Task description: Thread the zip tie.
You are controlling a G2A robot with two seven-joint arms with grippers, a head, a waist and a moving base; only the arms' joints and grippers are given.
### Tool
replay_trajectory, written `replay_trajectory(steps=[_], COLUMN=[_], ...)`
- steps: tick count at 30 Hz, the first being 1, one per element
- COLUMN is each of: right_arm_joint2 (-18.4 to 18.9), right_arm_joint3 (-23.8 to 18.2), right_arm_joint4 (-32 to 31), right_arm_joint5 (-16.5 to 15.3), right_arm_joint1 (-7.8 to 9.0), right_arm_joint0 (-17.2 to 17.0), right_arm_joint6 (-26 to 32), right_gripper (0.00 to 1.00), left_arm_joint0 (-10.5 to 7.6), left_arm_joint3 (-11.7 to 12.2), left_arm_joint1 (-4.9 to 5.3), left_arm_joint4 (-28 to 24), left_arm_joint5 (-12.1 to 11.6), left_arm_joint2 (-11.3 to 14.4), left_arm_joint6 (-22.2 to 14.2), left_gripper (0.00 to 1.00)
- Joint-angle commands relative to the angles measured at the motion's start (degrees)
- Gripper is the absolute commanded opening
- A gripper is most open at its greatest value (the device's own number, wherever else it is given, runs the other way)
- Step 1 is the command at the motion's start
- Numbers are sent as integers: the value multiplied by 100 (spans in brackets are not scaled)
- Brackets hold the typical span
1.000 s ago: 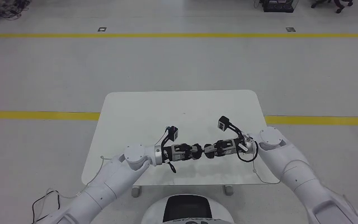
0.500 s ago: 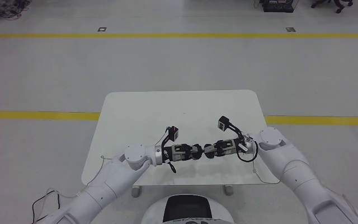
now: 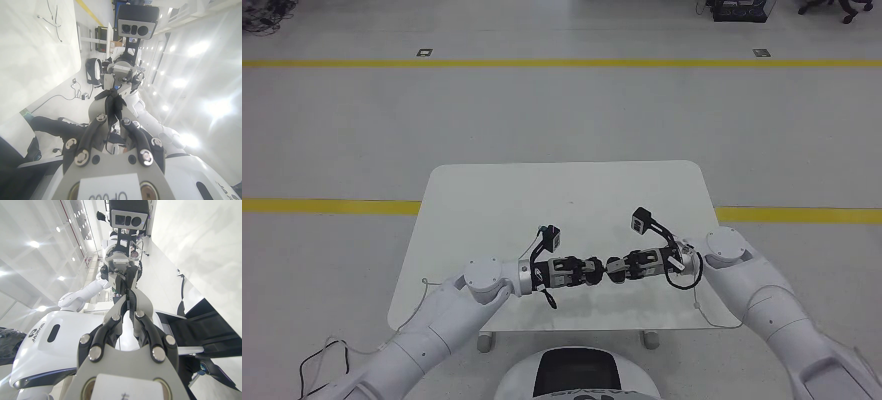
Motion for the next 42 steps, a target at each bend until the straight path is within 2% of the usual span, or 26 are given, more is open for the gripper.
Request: replay_trajectory(steps=[1,3,5,11,22,24,26,31,32,33,34,42], right_arm_joint2=[0,0,0,-8,-35,-34,-29,-18,-16,-13,-5,257], right_arm_joint3=[3,5,4,10,37,42,48,50,50,50,50,2], right_arm_joint4=[3,2,0,-8,-20,-25,-30,-29,-29,-26,-17,-104], right_arm_joint5=[-1,-4,-6,5,3,8,15,19,21,23,32,55], right_arm_joint1=[-2,-3,-4,-9,-30,-32,-34,-40,-42,-43,-44,40], right_arm_joint0=[-1,0,1,3,20,21,21,14,13,12,12,-65], right_arm_joint6=[0,0,0,0,0,0,0,-2,-1,-2,-8,-100], right_gripper=[0,0,0,0,0,0,0,0,7,39,100,100], left_arm_joint0=[0,-1,-1,-2,8,7,8,9,8,6,5,17], left_arm_joint3=[-3,-6,-7,-8,-21,-23,-25,-23,-22,-18,-16,24], left_arm_joint1=[1,1,1,1,4,5,5,3,3,3,2,26], left_arm_joint4=[2,4,1,-2,1,4,3,10,11,14,14,142], left_arm_joint5=[-1,0,1,0,-1,-4,-4,3,4,5,4,-83], left_arm_joint2=[-1,-1,0,3,2,2,3,15,17,18,19,-40], left_arm_joint6=[-1,-6,-10,-8,-6,-8,-9,-14,-16,-16,-12,81], left_gripper=[13,17,17,12,11,9,2,0,0,0,0,0])
